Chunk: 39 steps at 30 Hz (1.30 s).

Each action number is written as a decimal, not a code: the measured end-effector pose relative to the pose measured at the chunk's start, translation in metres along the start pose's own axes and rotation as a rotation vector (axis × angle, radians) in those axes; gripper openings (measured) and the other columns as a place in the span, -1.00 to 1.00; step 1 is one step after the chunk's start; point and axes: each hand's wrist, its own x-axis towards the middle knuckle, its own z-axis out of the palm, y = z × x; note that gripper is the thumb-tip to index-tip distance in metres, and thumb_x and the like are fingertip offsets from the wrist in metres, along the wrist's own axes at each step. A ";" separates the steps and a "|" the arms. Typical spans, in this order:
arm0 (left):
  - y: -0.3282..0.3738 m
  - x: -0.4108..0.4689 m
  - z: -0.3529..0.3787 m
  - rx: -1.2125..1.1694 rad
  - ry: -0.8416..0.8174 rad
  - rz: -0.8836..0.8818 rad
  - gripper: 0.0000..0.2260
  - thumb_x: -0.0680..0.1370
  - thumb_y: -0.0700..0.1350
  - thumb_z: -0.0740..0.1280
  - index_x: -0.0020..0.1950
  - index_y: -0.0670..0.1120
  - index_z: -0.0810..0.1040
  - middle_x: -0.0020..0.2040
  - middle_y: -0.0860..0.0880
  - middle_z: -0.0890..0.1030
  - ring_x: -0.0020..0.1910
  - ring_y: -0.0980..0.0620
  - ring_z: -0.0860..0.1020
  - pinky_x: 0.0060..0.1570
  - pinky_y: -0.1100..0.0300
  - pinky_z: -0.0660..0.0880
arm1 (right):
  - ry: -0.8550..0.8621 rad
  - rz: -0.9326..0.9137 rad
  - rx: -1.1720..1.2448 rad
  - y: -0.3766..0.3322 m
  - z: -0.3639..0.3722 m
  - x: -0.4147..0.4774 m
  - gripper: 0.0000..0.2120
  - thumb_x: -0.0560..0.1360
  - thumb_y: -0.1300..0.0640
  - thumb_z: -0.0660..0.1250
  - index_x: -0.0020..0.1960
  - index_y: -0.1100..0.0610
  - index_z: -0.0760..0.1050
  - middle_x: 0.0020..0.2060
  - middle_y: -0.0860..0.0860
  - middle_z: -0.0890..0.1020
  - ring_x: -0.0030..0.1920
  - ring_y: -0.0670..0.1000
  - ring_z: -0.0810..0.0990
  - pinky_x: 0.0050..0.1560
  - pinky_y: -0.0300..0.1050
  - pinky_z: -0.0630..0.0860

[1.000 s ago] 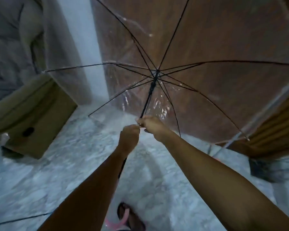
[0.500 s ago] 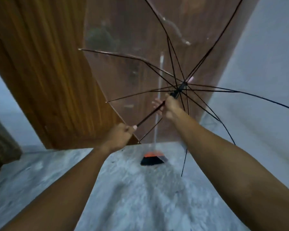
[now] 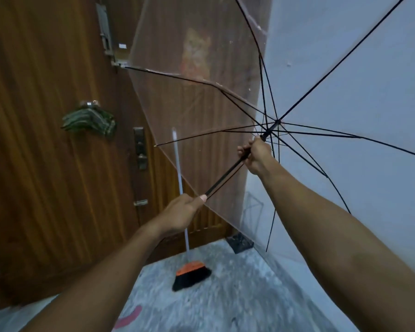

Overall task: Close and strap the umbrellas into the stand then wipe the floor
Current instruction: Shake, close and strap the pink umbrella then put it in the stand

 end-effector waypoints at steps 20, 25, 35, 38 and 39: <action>0.026 0.070 -0.023 -0.290 -0.148 -0.073 -0.53 0.69 0.06 0.12 -0.39 -0.10 0.37 -0.59 0.05 0.35 -0.52 0.04 0.31 -0.40 0.18 0.25 | -0.119 0.081 0.169 0.030 0.066 0.001 -0.60 0.60 0.32 -0.06 -0.35 0.03 0.19 -0.64 -0.11 0.18 -0.68 -0.17 0.05 -0.69 -0.38 -0.05; -0.003 0.074 -0.025 -0.464 -0.378 -0.136 -0.49 0.70 0.08 0.06 -0.40 -0.11 0.33 -0.57 -0.05 0.34 -0.61 0.03 0.32 -0.51 0.22 0.31 | -0.043 0.074 0.157 0.019 0.062 0.032 -0.60 0.67 0.24 -0.03 -0.34 0.03 0.16 -0.62 -0.10 0.14 -0.67 -0.15 0.04 -0.67 -0.35 -0.06; -0.018 0.208 -0.004 -0.812 -0.325 -0.231 -0.47 0.70 0.03 0.05 -0.46 -0.10 0.24 -0.62 -0.04 0.20 -0.73 0.06 0.17 -0.66 0.38 0.09 | -0.123 0.216 0.276 0.028 0.054 0.135 -0.60 0.69 0.11 0.08 -0.33 0.10 0.27 -0.59 -0.02 0.33 -0.65 -0.07 0.34 -0.59 -0.30 0.45; -0.003 0.253 0.015 -0.839 -0.252 -0.263 -0.51 0.69 0.04 0.08 -0.43 -0.10 0.20 -0.63 -0.02 0.19 -0.73 0.07 0.14 -0.68 0.36 0.05 | -0.251 0.253 0.214 0.021 0.043 0.172 -0.58 0.69 0.08 0.06 -0.35 0.06 0.24 -0.61 -0.05 0.28 -0.68 -0.10 0.24 -0.55 -0.43 0.26; 0.004 0.265 0.021 -0.854 -0.238 -0.268 -0.51 0.69 0.04 0.09 -0.42 -0.10 0.20 -0.63 -0.02 0.19 -0.73 0.07 0.14 -0.69 0.33 0.05 | -0.276 0.266 0.215 0.017 0.039 0.185 -0.60 0.68 0.11 0.05 -0.34 0.04 0.20 -0.62 -0.06 0.24 -0.69 -0.11 0.17 -0.55 -0.43 0.12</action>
